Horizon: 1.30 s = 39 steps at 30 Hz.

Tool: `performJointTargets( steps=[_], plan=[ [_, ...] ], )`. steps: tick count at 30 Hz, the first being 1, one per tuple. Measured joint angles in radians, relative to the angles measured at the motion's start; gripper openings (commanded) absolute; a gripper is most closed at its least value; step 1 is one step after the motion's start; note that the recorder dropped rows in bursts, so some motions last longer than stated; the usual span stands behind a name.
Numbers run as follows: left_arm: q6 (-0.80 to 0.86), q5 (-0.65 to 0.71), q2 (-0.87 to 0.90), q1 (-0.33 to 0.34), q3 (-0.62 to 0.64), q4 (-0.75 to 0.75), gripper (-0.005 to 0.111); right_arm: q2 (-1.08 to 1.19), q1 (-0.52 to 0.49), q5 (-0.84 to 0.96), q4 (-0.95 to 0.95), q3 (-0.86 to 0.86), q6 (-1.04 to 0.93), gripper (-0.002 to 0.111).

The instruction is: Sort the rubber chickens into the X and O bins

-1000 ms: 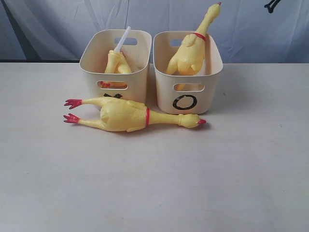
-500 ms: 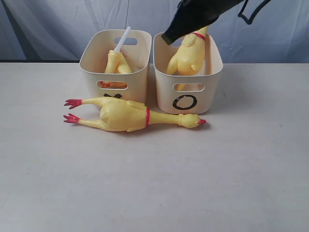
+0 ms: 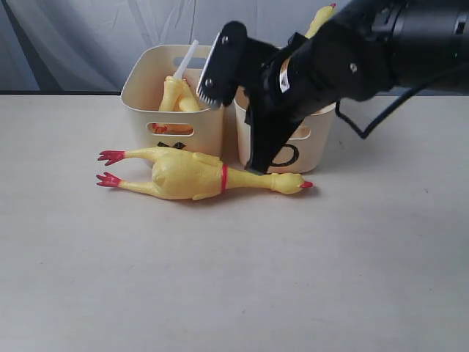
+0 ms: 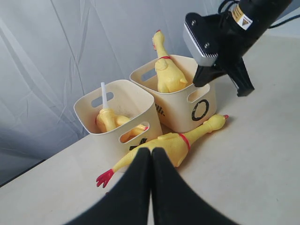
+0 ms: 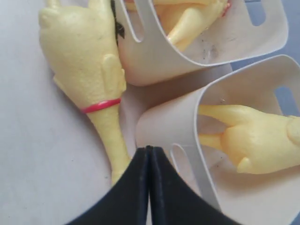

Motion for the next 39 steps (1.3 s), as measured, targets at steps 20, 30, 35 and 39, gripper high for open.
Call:
performJointTargets(
  steps=[20, 30, 35, 39],
  plan=[
    [0.000, 0.000, 0.000, 0.000, 0.000, 0.000, 0.000, 0.091, 0.017, -0.426, -0.292, 0.331, -0.004, -0.001],
    [0.000, 0.000, 0.000, 0.000, 0.000, 0.000, 0.000, 0.169, 0.017, -0.502, -0.295, 0.334, -0.004, -0.001],
    [0.000, 0.000, 0.000, 0.000, 0.000, 0.000, 0.000, 0.171, 0.017, -0.496, -0.290, 0.327, -0.004, -0.001],
    [0.000, 0.000, 0.000, 0.000, 0.000, 0.000, 0.000, 0.171, 0.017, -0.493, -0.273, 0.312, -0.004, -0.001]
  ],
)
